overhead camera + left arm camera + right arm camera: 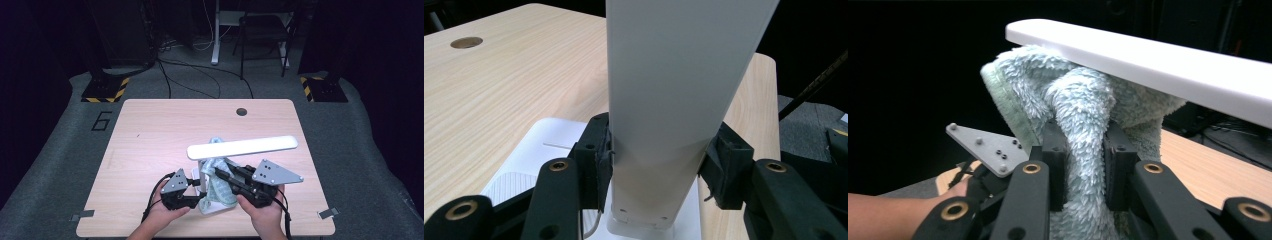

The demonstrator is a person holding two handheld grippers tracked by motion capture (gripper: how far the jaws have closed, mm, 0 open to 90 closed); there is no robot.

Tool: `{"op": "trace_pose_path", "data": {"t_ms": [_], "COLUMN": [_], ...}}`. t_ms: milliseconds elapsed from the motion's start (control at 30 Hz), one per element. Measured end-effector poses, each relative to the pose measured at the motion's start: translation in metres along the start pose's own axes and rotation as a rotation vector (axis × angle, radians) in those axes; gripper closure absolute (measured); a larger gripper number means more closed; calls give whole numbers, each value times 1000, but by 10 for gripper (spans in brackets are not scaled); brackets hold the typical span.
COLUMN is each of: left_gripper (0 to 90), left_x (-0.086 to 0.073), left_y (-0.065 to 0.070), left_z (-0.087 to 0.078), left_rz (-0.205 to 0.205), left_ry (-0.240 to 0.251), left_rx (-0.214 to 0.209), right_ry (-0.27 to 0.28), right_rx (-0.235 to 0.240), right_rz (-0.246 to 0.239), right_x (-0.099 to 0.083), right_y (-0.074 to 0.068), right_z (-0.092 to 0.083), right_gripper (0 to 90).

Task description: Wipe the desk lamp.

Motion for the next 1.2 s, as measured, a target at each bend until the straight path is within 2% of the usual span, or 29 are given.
{"op": "trace_pose_path", "data": {"t_ms": [133,500,667,1200], "left_gripper": [514,512,513,514], "left_x": [0,-1,-1,-1], "left_y": [-1,-1,-1,-1], "left_z": [0,-1,-1,-1], "left_rz": [7,-2,0,7], "left_ry": [-8,-15,-15,-15], "left_rx": [-1,-20,-19,-13], "right_ry": [16,53,77,118], "right_rx": [-34,-109,-154,-266], "right_rz": [-17,49,87,138], "right_x": [-2,-10,-16,-27], "right_y": [3,16,28,61], "right_z": [-5,-24,-39,-77], "right_gripper": [765,766,765,765]}}
Point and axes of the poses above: each handheld gripper's, and its own axes: z roughly forward along the jaws, x roughly out of its top, y roughly to its right, the point moved 2 cm from there along z, roughly forward along the jaws, and after that the axes turned 2 degrees about x, right-handed, at the moved point
